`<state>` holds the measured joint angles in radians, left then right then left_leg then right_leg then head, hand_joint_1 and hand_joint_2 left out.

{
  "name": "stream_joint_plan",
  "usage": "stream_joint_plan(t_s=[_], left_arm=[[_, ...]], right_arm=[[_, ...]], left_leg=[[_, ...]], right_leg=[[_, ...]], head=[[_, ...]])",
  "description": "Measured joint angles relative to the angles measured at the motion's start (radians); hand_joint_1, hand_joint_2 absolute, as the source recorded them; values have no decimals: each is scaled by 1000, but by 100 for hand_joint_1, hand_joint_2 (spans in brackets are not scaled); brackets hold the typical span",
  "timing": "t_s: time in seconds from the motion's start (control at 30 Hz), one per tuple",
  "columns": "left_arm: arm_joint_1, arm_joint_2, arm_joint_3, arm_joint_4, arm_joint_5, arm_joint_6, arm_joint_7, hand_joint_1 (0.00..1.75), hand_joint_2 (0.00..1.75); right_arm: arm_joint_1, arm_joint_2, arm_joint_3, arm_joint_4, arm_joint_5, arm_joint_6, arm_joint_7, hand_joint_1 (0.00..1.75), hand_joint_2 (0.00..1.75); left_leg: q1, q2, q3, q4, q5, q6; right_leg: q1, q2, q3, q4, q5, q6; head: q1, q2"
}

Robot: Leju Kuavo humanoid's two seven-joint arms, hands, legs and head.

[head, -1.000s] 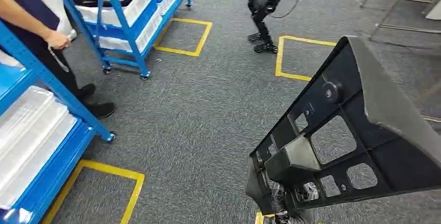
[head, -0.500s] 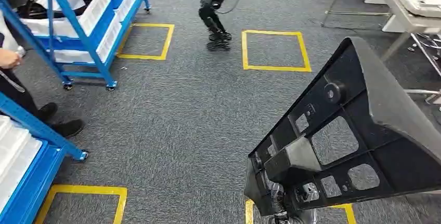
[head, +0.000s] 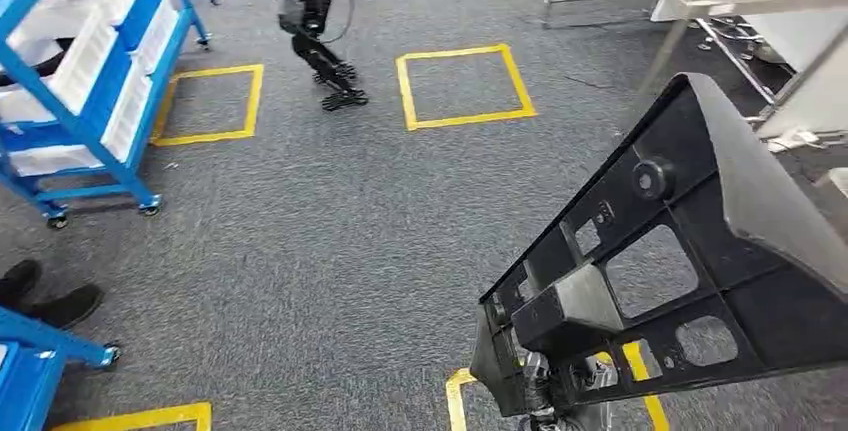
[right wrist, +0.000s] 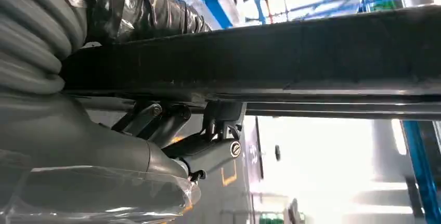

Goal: Take the parts from the cabinet and place them on the table.

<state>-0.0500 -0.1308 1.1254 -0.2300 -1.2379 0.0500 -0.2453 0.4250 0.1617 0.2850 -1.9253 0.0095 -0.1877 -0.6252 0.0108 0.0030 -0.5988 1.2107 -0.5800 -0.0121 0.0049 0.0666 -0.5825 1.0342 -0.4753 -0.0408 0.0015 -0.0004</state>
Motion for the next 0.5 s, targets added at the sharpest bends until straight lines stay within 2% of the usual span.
stream_joint_plan(t_s=[0.03,0.07,0.1,0.13,0.2,0.23,0.27,0.3,0.33,0.4,0.43,0.47,0.5], left_arm=[[-2,0,0,0,0,0,0,0,175],[-1,2,0,0,0,0,0,0,175],[-2,3,1,0,0,0,0,0,175],[-2,2,1,0,-1,-1,0,0,175],[-5,2,1,0,-1,-1,1,0,175],[-5,2,1,0,-1,-1,1,0,175],[-7,-2,1,0,-1,-2,1,0,175],[-7,-2,1,0,-1,-2,0,0,175],[-5,-2,1,0,-1,-3,0,0,175],[-2,-2,1,0,-1,-4,0,0,175],[-2,-2,1,0,-2,-5,0,0,175],[-2,-2,2,0,-2,-5,1,0,175],[-2,-3,2,0,-2,-5,1,0,175]], right_arm=[[0,0,0,0,1,0,1,175,175],[0,2,0,0,2,0,3,175,175],[-1,2,0,1,2,0,3,175,175],[-2,2,0,1,4,1,6,175,175],[1,2,0,0,5,2,8,175,175],[3,3,-1,0,6,1,8,175,175],[4,2,-1,0,7,2,8,175,175],[4,3,-1,0,8,1,8,175,175],[2,2,-2,0,8,2,9,175,175],[3,2,-2,1,8,3,11,175,175],[4,2,-3,2,8,3,12,175,175],[4,2,-4,2,9,3,14,175,175],[4,2,-4,3,11,3,15,175,175]], left_leg=[[-1,-18,41,-101,57,7],[-1,-69,67,-178,82,15],[0,-107,73,-195,72,19],[-3,-95,74,-202,72,18],[-10,-78,77,-204,73,25],[-5,-64,85,-219,82,32],[3,-45,90,-233,92,37],[1,-37,92,-241,97,44],[-1,-20,90,-241,98,47],[-2,11,89,-240,95,48],[-2,27,89,-240,93,46],[-1,41,90,-239,91,43],[0,53,93,-239,89,40]], right_leg=[[0,14,3,1,0,0],[-3,23,2,2,0,1],[1,32,-4,6,1,6],[-6,46,-11,5,5,13],[-13,69,-14,-1,11,29],[-8,84,-18,-4,15,37],[-9,51,-18,8,5,35],[-3,-7,-37,44,-26,39],[-6,-39,-75,118,-72,44],[-13,-56,-143,262,-133,54],[-18,-58,-160,297,-135,59],[-22,-62,-151,281,-117,63],[-26,-68,-117,222,-80,67]], head=[[0,0],[0,0],[1,0],[0,0],[0,0],[0,0],[1,0],[3,0],[2,0],[2,0],[3,0],[3,0],[2,0]])
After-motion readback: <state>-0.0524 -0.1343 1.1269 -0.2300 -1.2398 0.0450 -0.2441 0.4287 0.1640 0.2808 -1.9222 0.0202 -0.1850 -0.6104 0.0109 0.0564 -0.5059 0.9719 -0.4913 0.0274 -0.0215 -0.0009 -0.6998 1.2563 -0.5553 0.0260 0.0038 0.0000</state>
